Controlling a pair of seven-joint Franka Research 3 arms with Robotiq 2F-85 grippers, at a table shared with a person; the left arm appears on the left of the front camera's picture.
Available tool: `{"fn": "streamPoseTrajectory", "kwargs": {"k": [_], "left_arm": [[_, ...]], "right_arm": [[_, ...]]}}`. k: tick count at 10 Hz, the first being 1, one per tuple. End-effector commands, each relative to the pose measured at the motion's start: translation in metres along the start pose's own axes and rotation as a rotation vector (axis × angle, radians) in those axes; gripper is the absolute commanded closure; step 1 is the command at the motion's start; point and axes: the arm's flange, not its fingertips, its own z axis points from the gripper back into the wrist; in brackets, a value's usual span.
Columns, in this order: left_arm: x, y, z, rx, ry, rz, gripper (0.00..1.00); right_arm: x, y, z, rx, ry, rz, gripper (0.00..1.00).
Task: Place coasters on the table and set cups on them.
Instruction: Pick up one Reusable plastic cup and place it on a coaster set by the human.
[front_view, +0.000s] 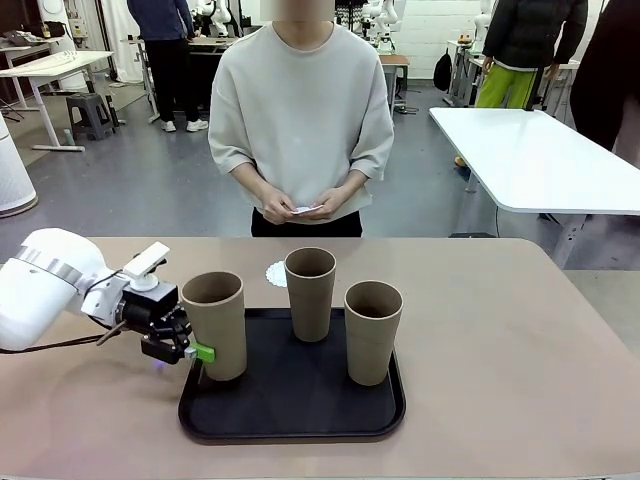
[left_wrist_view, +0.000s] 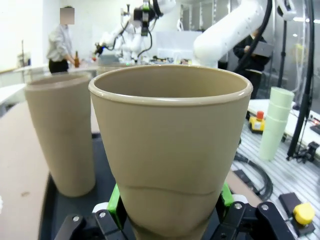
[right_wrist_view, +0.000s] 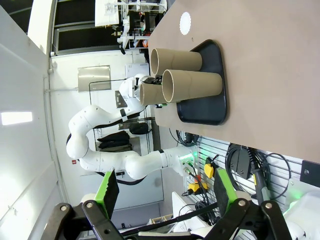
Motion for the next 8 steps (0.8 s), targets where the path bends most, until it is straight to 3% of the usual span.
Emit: {"fn": "streamPoseTrajectory", "kwargs": {"k": [1, 5, 8], "left_arm": [[0.063, -0.024, -0.013, 0.055, -0.045, -0.035, 0.72], [0.149, -0.04, -0.044, 0.121, -0.006, -0.04, 0.72], [0.178, -0.045, -0.052, 0.18, 0.043, 0.009, 0.72]], "right_arm": [[0.001, 0.0, 0.0, 0.018, -0.002, 0.01, 0.0], [0.001, 0.0, 0.0, 0.018, -0.002, 0.01, 0.0], [0.001, 0.0, 0.0, 0.018, -0.002, 0.01, 0.0]]}}
